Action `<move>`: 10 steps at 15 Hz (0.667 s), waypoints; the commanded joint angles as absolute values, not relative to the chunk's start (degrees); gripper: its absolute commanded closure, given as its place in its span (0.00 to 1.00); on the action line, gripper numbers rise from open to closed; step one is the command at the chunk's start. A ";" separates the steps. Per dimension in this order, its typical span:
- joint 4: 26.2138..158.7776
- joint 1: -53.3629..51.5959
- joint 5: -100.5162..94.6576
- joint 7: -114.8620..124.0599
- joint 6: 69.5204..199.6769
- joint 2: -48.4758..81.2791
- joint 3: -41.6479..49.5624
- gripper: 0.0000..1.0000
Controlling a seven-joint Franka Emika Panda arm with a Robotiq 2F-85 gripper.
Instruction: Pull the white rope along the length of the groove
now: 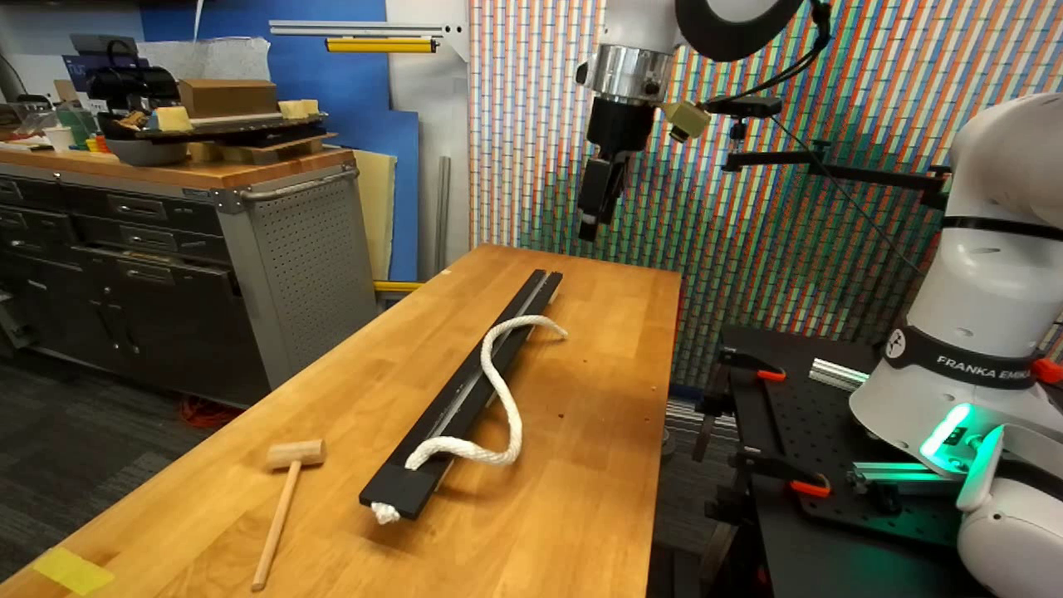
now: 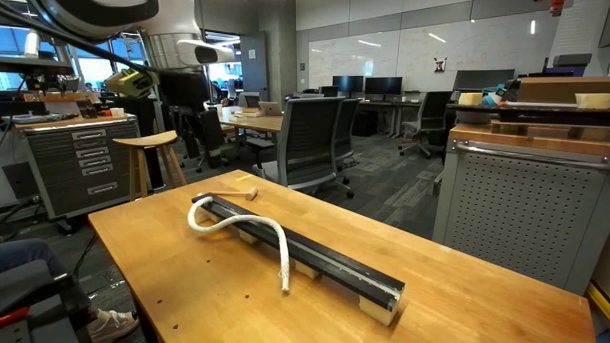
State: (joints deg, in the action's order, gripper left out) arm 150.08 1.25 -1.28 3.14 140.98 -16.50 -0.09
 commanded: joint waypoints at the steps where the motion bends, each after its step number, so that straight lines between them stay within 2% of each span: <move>1: 153.16 3.10 -4.98 2.67 149.32 -14.24 0.32 0.00; 6: 155.89 3.55 -2.66 -0.58 158.52 -9.44 3.07 0.00; 10: 155.80 3.42 -1.35 -1.08 157.55 -8.75 3.26 0.00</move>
State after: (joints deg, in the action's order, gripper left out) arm 155.83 3.36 -1.30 -1.14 157.71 -8.67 3.32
